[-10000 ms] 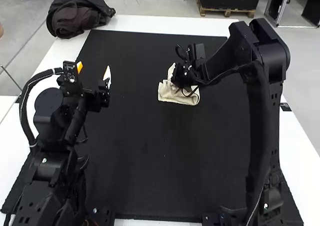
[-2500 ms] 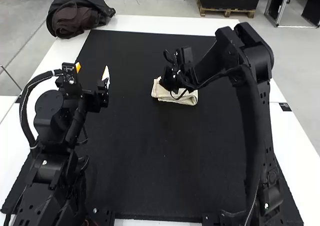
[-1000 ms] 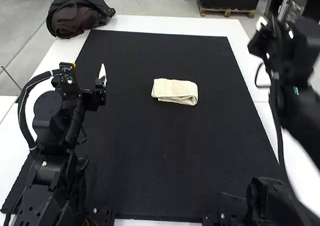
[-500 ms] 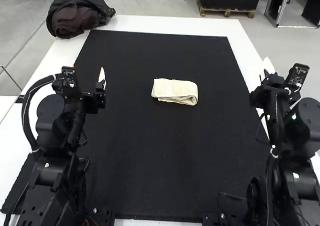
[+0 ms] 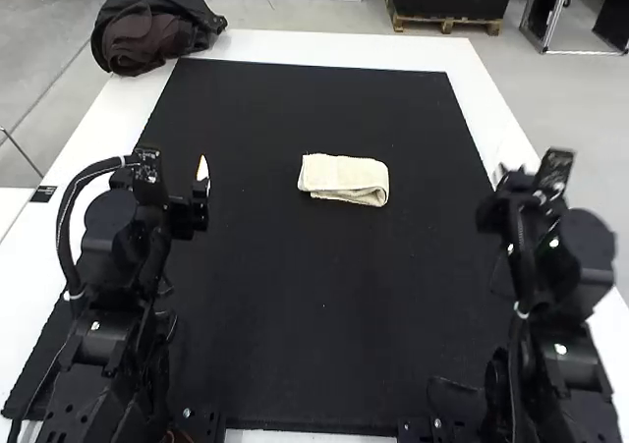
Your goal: Fold the towel.
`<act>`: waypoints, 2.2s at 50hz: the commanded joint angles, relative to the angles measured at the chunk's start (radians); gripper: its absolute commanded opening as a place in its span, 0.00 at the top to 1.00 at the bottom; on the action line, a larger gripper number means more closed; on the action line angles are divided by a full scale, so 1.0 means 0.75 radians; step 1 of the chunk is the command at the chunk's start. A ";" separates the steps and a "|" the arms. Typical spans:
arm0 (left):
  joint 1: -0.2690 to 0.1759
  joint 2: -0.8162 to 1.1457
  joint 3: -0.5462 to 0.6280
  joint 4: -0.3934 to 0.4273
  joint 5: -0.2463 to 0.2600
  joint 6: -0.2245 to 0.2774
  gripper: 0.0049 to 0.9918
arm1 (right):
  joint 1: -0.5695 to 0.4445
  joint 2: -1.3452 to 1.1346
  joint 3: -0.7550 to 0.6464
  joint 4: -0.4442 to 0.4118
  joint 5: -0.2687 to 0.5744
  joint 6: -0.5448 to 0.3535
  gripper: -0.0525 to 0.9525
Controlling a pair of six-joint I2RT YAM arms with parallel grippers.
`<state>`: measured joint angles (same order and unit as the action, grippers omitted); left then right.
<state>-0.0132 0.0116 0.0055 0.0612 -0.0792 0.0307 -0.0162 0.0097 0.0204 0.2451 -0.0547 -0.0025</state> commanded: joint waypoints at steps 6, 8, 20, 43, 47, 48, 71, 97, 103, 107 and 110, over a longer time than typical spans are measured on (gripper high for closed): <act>0.005 -0.020 -0.009 -0.092 -0.003 0.012 0.02 | -0.023 -0.009 -0.025 -0.182 0.016 -0.021 0.91; 0.011 -0.020 -0.007 -0.092 -0.003 0.010 0.02 | -0.025 -0.009 -0.025 -0.216 0.016 -0.025 0.90; 0.026 -0.020 -0.009 -0.094 -0.003 0.008 0.02 | -0.097 -0.009 -0.025 -0.347 0.018 -0.031 0.65; 0.018 -0.020 -0.005 -0.082 -0.003 0.008 0.02 | -0.167 -0.009 -0.027 -0.331 0.012 -0.042 0.03; 0.018 -0.020 -0.005 -0.082 -0.003 0.008 0.02 | -0.165 -0.009 -0.027 -0.331 0.012 -0.042 0.03; 0.018 -0.020 -0.005 -0.082 -0.003 0.008 0.02 | -0.165 -0.009 -0.027 -0.331 0.012 -0.042 0.03; 0.018 -0.020 -0.005 -0.082 -0.003 0.008 0.02 | -0.165 -0.009 -0.027 -0.331 0.012 -0.042 0.03; 0.018 -0.020 -0.005 -0.082 -0.003 0.008 0.02 | -0.165 -0.009 -0.027 -0.331 0.012 -0.042 0.03; 0.018 -0.020 -0.007 -0.082 -0.003 0.008 0.02 | -0.165 -0.011 -0.027 -0.331 0.012 -0.042 0.03; 0.018 -0.020 -0.005 -0.082 -0.003 0.008 0.02 | -0.165 -0.009 -0.027 -0.331 0.012 -0.042 0.03; 0.013 -0.020 -0.005 -0.082 -0.003 0.008 0.02 | -0.165 -0.009 -0.027 -0.331 0.012 -0.042 0.03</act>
<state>-0.0002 0.0120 0.0055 -0.0105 -0.0792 0.0303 -0.1295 0.0109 0.0059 0.0017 -0.0494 -0.0273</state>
